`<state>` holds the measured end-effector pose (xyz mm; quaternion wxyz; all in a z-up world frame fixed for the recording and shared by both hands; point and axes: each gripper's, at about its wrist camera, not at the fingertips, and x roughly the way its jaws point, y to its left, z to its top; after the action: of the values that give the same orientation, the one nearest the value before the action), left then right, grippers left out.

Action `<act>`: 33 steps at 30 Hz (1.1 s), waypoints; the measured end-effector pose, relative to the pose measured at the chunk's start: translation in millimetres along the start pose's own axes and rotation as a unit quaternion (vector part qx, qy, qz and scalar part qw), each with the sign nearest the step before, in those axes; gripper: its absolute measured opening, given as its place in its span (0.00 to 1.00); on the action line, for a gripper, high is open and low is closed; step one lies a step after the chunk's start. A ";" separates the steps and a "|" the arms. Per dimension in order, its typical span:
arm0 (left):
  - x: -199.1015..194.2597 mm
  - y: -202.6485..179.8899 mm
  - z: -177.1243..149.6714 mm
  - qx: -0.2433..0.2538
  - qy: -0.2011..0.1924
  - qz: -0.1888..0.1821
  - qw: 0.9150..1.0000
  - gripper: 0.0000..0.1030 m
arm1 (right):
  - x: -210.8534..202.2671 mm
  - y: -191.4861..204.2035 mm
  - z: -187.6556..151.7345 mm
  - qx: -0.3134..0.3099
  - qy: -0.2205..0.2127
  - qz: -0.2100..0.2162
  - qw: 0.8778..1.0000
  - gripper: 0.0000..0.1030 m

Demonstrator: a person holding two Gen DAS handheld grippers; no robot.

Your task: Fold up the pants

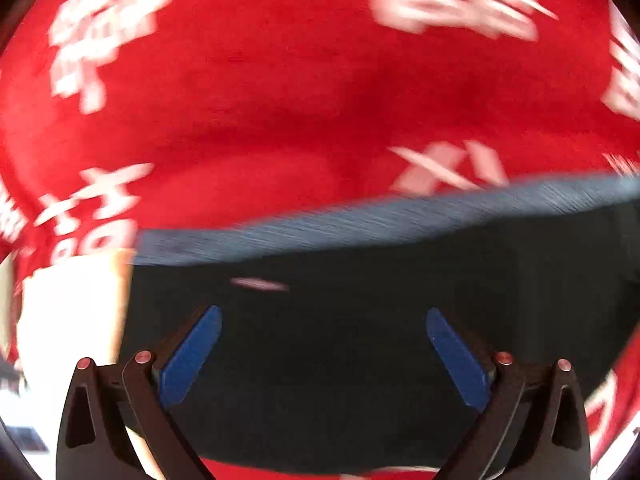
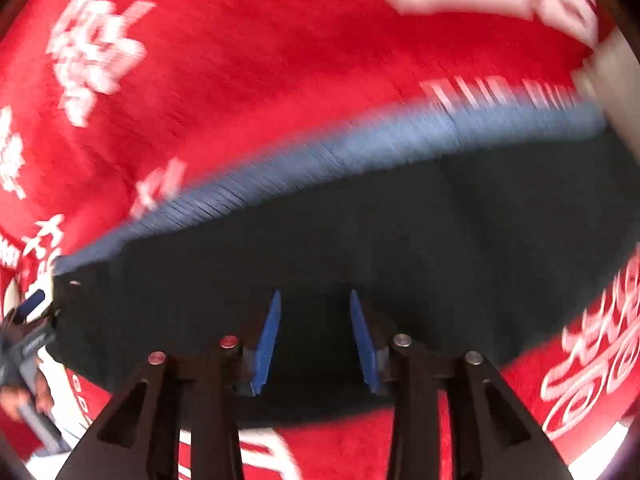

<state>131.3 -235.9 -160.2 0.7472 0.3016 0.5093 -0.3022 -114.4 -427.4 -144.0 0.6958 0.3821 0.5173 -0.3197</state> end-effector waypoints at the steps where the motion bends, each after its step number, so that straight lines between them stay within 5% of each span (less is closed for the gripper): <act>1: 3.9 -19.8 -6.6 0.016 0.009 -0.006 1.000 1.00 | -6.8 -10.4 -6.4 0.010 -0.026 0.021 0.999 0.38; 3: 14.1 -50.2 -24.4 0.046 0.022 0.004 0.999 1.00 | -10.7 -15.5 -8.4 0.009 -0.013 0.025 1.000 0.38; 5: 10.6 -56.1 -36.2 0.047 -0.013 0.024 0.999 1.00 | -23.8 -25.5 -11.7 0.019 -0.016 0.037 0.999 0.39; 10: 0.8 -51.3 -23.6 0.057 0.032 0.040 0.997 1.00 | -63.2 -91.3 -16.6 0.078 -0.047 0.015 0.996 0.42; 18: -38.0 -126.7 16.5 0.038 -0.015 -0.045 0.998 1.00 | -101.9 -205.0 -6.3 0.185 -0.084 -0.037 0.978 0.48; 25: -29.5 -227.6 40.2 0.028 -0.020 -0.072 0.997 1.00 | -101.9 -207.3 37.1 0.122 -0.081 -0.050 0.988 0.49; 29: -1.7 -241.7 35.0 0.012 0.031 -0.070 0.997 1.00 | -82.2 -186.4 72.0 0.064 -0.078 -0.047 0.994 0.49; 33: -2.7 -240.6 27.9 0.003 0.012 -0.065 0.998 1.00 | -47.8 -165.0 105.4 0.002 -0.055 -0.016 0.998 0.49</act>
<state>-36.0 -409.6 -183.7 0.7190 0.2736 0.5361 -0.3476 -215.4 -599.0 -112.9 0.7175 0.3571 0.4835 -0.3519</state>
